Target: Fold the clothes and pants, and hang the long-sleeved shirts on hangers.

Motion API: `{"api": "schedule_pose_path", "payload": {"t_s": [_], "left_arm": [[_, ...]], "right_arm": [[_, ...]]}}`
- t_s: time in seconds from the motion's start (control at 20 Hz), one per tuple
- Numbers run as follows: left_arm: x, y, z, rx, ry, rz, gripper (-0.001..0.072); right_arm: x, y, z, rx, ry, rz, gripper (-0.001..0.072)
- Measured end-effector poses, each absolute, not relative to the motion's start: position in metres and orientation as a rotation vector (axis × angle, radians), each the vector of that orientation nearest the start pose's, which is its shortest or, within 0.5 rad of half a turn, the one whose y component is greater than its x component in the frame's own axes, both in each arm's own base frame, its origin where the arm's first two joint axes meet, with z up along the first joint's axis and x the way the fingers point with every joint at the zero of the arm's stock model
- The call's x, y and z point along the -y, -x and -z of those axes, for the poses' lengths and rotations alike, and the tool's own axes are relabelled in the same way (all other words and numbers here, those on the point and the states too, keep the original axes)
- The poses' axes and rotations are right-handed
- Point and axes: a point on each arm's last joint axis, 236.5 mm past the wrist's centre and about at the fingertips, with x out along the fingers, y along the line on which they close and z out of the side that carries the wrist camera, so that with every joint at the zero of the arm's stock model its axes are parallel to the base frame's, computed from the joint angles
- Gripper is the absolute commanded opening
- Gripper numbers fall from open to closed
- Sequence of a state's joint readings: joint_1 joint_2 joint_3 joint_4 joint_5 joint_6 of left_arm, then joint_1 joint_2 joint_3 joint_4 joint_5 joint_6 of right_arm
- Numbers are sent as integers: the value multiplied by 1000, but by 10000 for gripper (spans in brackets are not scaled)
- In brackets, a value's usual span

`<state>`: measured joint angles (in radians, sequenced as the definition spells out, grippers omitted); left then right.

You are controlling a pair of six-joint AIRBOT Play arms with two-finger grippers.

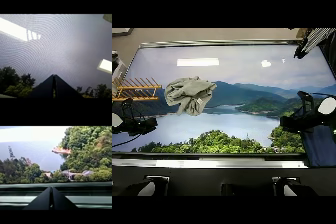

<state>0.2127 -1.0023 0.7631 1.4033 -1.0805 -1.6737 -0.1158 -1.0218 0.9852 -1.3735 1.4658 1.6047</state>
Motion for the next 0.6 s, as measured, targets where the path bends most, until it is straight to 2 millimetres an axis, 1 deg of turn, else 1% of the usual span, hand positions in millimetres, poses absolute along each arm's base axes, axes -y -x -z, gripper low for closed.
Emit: {"api": "schedule_pose_path", "payload": {"t_s": [0.15, 0.2, 0.25, 0.3, 0.35, 0.4, 0.45, 0.5, 0.6], "left_arm": [[-28, -293, 29, -1289, 391, -174, 18], [-28, -293, 29, -1289, 391, -174, 63], [-28, -293, 29, -1289, 391, -173, 212], [-28, -294, 29, -1287, 390, -173, 400], [-28, -297, 28, -1272, 394, -173, 650], [-27, -305, 23, -1244, 403, -165, 691], [-24, -318, 15, -1208, 403, -141, 688], [-21, -336, 2, -1157, 389, -106, 688], [-13, -381, -25, -1067, 325, -43, 688]], "right_arm": [[-15, -267, -25, -1482, -278, -24, 46], [-15, -267, -25, -1482, -278, -24, 45], [-15, -267, -25, -1482, -278, -23, 46], [-16, -267, -25, -1482, -279, -23, 46], [-16, -267, -25, -1483, -280, -23, 47], [-16, -267, -25, -1484, -283, -22, 47], [-16, -266, -25, -1486, -284, -24, 48], [-16, -266, -25, -1485, -284, -23, 49], [-16, -266, -25, -1486, -285, -23, 49]]}}
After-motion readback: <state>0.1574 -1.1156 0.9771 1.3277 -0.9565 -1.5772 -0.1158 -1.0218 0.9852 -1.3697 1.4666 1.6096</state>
